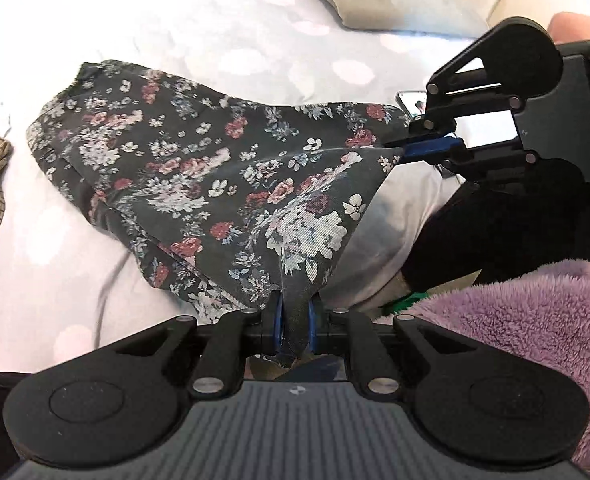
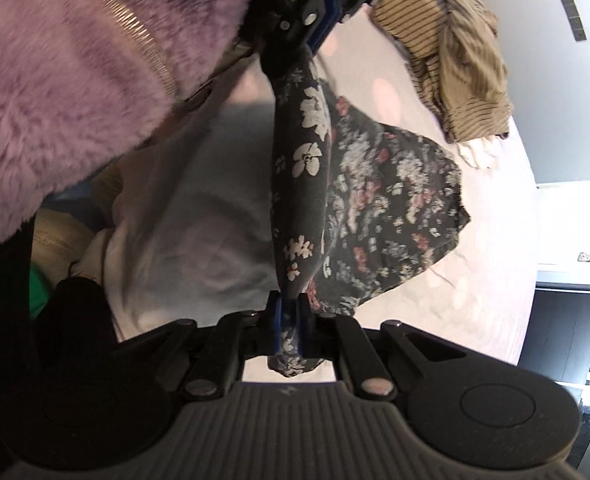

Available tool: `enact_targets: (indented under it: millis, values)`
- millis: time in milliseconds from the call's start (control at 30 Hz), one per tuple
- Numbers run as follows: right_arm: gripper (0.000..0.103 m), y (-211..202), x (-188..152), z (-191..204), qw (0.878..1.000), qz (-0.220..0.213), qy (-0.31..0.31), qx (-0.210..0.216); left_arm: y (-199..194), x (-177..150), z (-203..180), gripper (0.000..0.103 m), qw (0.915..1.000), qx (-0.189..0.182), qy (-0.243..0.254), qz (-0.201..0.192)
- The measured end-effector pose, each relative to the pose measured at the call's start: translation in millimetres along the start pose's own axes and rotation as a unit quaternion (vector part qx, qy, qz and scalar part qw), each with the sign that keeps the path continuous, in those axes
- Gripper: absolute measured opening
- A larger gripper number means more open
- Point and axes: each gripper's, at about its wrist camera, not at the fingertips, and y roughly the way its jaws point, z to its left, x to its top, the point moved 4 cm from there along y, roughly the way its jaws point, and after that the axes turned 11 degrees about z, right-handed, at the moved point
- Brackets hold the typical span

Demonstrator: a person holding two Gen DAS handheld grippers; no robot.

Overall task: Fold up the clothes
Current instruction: 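Lift the floral jeans off the bed with both grippers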

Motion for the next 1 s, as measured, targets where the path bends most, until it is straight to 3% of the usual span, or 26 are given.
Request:
enact_targets:
  millis: [233, 467, 633, 867, 1000]
  values:
    - [0.007, -9, -21, -52, 0.998, -0.019, 0.061, -0.011, -49, -4, 10, 0.009, 0.9994, -0.001, -0.001, -0.033]
    - [0.007, 3, -42, -129, 0.99, -0.041, 0.119, -0.061, -98, 39, 74, 0.009, 0.9972, 0.023, -0.021, -0.068]
    - [0.007, 38, -50, -171, 0.985, -0.054, 0.149, -0.062, -108, 67, 131, 0.009, 0.9962, 0.035, -0.054, -0.059]
    - [0.008, 110, -43, -217, 0.982, -0.043, 0.18, -0.035, -83, 112, 202, 0.01, 0.9934, 0.066, -0.074, -0.057]
    - [0.008, 160, -55, -225, 0.977, -0.038, 0.211, -0.014, -53, 127, 240, 0.01, 0.9902, 0.082, -0.092, -0.066]
